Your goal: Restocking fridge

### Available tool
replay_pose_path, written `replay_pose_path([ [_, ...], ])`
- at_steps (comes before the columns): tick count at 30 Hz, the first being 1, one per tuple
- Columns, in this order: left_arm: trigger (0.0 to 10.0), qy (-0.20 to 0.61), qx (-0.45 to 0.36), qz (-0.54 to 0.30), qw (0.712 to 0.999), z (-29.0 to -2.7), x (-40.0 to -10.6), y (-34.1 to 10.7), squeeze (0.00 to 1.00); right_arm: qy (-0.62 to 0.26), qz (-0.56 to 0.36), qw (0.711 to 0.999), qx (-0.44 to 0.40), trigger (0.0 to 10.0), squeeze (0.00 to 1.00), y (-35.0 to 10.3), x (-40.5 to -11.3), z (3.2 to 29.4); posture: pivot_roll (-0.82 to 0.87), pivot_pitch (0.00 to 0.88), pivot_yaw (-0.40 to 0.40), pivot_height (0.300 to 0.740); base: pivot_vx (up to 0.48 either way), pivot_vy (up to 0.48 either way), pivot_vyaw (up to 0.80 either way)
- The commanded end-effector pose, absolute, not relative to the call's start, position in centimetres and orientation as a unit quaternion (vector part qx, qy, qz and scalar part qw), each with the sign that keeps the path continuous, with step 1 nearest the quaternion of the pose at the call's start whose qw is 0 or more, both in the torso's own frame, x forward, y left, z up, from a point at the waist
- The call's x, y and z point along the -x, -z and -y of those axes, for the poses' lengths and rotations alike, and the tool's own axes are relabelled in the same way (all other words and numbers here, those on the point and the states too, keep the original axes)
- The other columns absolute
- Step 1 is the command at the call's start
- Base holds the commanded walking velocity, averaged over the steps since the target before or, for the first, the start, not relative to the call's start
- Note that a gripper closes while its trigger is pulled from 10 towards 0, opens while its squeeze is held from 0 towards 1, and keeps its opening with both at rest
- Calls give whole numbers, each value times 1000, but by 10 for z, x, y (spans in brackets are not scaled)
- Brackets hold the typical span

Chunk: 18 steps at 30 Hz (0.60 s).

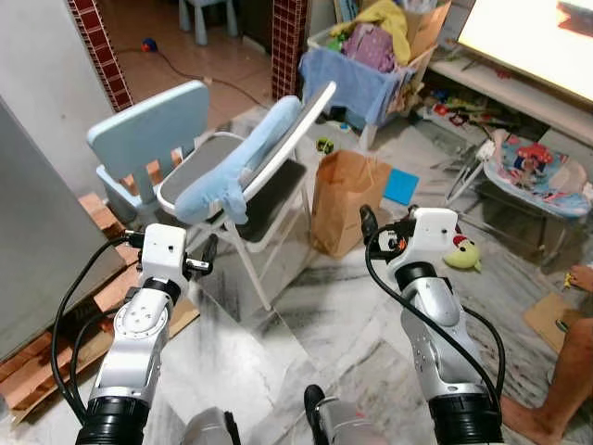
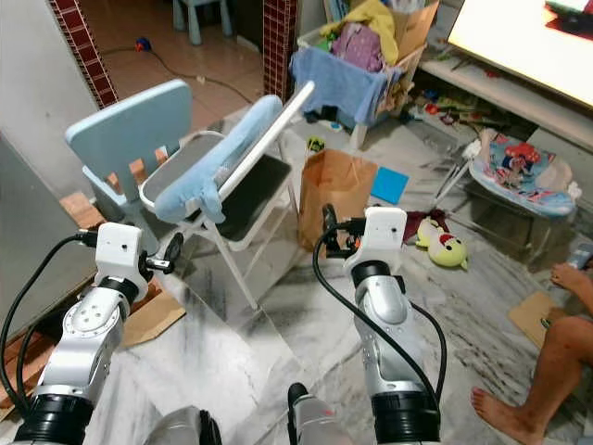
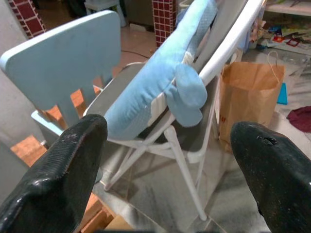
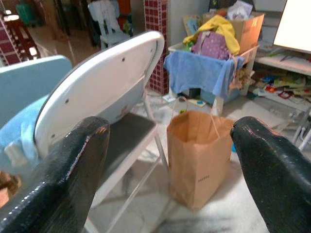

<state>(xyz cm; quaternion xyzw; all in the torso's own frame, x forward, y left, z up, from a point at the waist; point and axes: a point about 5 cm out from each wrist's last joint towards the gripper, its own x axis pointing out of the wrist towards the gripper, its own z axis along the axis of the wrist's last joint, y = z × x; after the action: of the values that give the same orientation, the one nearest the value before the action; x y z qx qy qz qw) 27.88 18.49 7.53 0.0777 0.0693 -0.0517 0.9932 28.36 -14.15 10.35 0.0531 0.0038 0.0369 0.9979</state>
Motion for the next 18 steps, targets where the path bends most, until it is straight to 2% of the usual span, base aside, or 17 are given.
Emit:
replay_pose_path([
  [1,10000,55,-84,-72,992,-185,-277,-75,0,-26,-1,998,-55,10000,0,-106,-282,145,-30,49,-6,740,-277,0,-800],
  [10,10000,56,-86,-71,992,-184,-276,-75,0,-12,-6,999,-52,10000,0,-102,-275,156,-22,37,-9,740,-281,0,-772],
  [14,10000,55,-88,-72,992,-186,-276,-75,0,-3,-13,999,-51,10000,0,-99,-272,162,-21,32,-10,740,-279,0,-453],
  [18,10000,55,-88,-72,992,-185,-277,-76,0,-1,-14,999,-51,10000,0,-99,-272,163,-19,27,-9,740,-279,0,0],
])
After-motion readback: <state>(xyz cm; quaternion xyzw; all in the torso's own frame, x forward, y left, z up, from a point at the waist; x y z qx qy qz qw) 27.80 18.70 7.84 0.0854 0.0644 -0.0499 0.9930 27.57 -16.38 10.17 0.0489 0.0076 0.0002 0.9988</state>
